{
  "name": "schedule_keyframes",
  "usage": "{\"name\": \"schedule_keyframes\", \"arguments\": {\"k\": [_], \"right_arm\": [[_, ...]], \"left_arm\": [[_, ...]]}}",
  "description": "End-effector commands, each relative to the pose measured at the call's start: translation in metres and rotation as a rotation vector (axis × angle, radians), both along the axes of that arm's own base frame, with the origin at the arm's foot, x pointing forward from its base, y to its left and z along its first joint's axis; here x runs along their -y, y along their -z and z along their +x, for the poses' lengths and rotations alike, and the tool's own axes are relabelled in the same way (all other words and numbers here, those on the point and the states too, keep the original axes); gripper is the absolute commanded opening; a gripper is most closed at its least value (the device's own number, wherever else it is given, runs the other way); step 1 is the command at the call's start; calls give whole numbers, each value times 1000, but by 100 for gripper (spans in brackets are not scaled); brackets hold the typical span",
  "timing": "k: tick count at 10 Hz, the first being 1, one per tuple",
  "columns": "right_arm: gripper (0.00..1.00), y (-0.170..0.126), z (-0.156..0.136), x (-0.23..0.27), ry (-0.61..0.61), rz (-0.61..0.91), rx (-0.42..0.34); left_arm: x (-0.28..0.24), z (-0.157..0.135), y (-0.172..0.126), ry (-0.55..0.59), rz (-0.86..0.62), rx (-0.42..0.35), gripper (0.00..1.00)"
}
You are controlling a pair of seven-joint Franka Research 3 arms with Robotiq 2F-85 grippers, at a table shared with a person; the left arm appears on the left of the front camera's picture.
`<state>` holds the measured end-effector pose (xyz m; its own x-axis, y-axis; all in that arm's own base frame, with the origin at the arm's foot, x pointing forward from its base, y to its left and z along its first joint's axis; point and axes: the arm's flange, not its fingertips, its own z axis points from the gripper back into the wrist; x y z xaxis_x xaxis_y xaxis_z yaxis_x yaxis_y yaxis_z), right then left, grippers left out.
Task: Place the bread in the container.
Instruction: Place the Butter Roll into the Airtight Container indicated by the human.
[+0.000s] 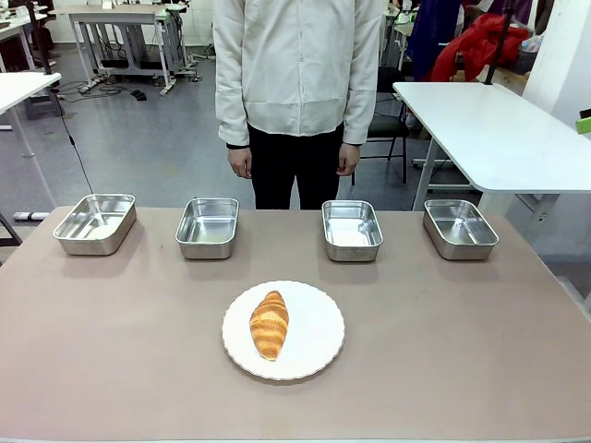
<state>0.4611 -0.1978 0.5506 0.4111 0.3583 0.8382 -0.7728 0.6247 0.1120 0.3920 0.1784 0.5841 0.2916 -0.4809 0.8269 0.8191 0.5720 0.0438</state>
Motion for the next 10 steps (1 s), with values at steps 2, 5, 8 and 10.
{"name": "schedule_keyframes", "arguments": {"k": [2, 5, 8, 10], "right_arm": [[100, -1, 0, -1, 0, 2, 4], [100, -1, 0, -1, 0, 2, 4], [100, -1, 0, -1, 0, 2, 4], [100, -1, 0, -1, 0, 2, 4]], "left_arm": [[0, -1, -1, 12, 2, 10, 100], [0, -1, -1, 12, 2, 10, 100], [0, -1, -1, 12, 2, 10, 100], [0, -1, -1, 12, 2, 10, 100]]}}
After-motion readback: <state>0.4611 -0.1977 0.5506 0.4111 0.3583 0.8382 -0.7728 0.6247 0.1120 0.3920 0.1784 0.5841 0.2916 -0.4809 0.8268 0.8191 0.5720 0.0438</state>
